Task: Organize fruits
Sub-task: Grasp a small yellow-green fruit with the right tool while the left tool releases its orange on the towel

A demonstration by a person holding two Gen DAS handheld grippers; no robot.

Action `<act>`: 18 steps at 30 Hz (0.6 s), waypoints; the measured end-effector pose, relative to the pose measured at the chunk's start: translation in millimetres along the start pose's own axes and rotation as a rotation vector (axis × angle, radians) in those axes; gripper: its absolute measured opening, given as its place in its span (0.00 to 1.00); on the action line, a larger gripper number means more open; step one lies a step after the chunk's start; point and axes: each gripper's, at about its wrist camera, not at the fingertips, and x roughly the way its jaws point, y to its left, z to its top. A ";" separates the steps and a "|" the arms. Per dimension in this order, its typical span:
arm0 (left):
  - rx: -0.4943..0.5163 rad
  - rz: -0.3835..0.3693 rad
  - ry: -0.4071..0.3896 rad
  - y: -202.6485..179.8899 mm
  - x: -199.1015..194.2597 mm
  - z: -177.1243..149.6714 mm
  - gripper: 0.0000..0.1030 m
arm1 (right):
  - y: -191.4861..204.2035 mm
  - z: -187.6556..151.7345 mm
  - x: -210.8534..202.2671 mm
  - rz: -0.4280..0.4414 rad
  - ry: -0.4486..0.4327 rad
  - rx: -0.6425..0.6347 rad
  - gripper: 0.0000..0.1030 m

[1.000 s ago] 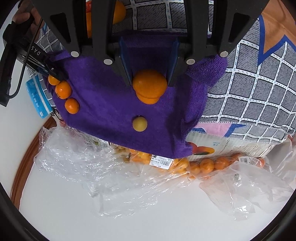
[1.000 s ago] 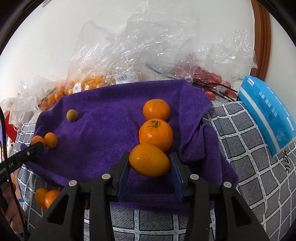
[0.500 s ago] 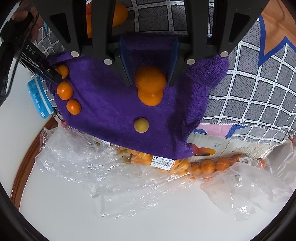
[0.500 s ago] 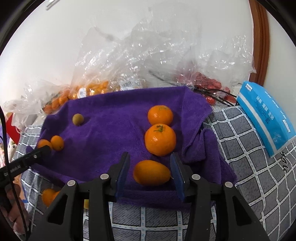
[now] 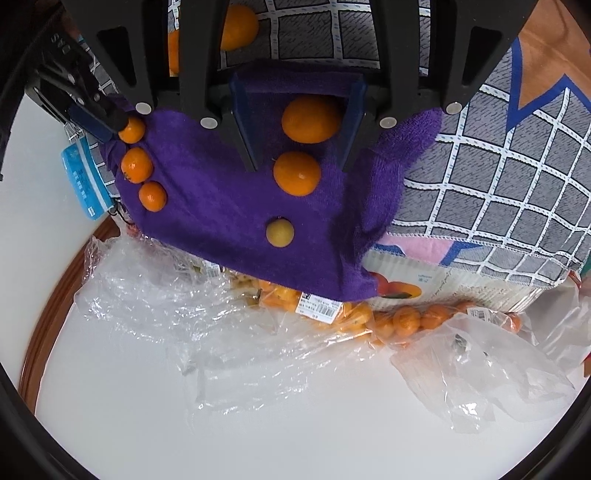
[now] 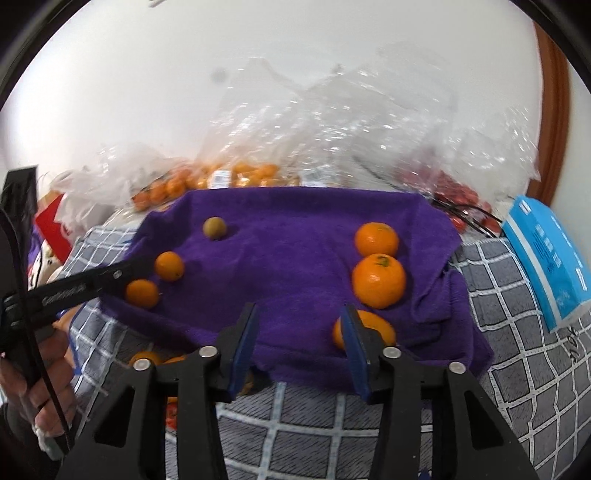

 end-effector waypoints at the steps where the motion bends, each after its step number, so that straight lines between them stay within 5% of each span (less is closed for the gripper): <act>1: 0.000 0.001 -0.001 -0.1 -0.5 0.3 0.40 | 3.8 -1.1 -2.8 0.014 -0.002 -0.011 0.40; 10: -0.010 -0.004 -0.014 0.8 -5.0 2.0 0.41 | 23.8 -30.8 -1.1 0.054 0.069 -0.065 0.27; 18: -0.022 -0.007 -0.014 0.9 -5.7 2.9 0.41 | 20.2 -33.9 10.7 0.077 0.105 -0.037 0.27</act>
